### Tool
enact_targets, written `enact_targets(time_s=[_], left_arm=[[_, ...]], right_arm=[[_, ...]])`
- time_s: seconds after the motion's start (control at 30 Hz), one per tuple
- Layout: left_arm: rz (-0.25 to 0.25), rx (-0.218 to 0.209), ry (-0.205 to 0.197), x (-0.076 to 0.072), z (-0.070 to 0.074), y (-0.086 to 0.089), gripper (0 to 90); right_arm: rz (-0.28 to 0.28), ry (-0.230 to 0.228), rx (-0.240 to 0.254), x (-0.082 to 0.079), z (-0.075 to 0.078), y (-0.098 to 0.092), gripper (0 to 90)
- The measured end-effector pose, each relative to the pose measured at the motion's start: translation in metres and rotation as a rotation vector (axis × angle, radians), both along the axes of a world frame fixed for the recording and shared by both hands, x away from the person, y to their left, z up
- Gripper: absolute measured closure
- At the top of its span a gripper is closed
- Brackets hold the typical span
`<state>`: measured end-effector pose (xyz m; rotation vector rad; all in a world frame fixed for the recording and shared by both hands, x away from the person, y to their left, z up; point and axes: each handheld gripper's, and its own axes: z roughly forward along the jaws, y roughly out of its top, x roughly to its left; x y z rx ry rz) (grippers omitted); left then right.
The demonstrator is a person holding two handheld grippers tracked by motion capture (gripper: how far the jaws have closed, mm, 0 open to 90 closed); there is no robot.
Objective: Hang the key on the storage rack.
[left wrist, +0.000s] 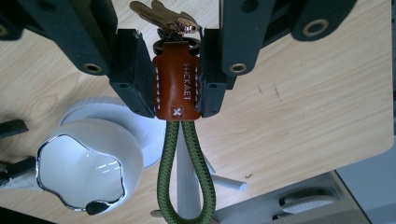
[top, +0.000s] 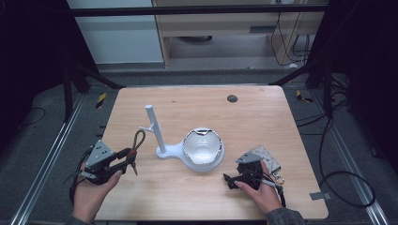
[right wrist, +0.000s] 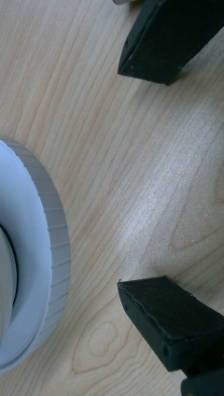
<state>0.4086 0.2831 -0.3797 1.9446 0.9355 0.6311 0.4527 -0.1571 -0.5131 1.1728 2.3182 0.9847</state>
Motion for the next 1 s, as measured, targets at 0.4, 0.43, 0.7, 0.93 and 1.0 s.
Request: enact_targets(time_s=[0.4, 0.43, 0.7, 0.93, 1.0], left_arm=[[-0.015, -0.022, -0.033, -0.006, 0.006, -0.005, 66.2], [-0.018, -0.023, -0.036, -0.006, 0.006, -0.006, 66.2], [-0.030, -0.033, -0.052, -0.007, 0.009, -0.012, 66.1], [-0.040, -0.049, -0.069, -0.008, 0.013, -0.016, 66.1], [-0.047, -0.050, -0.074, -0.008, 0.015, -0.019, 66.1]], right_arm=[[-0.003, 0.000, 0.000, 0.000, 0.000, 0.000, 0.5], [-0.003, 0.000, 0.000, 0.000, 0.000, 0.000, 0.5], [-0.004, 0.001, -0.001, 0.000, 0.000, 0.000, 0.5], [-0.005, 0.002, -0.001, -0.001, 0.000, 0.000, 0.5], [-0.005, 0.002, -0.001, -0.001, 0.000, 0.000, 0.5]])
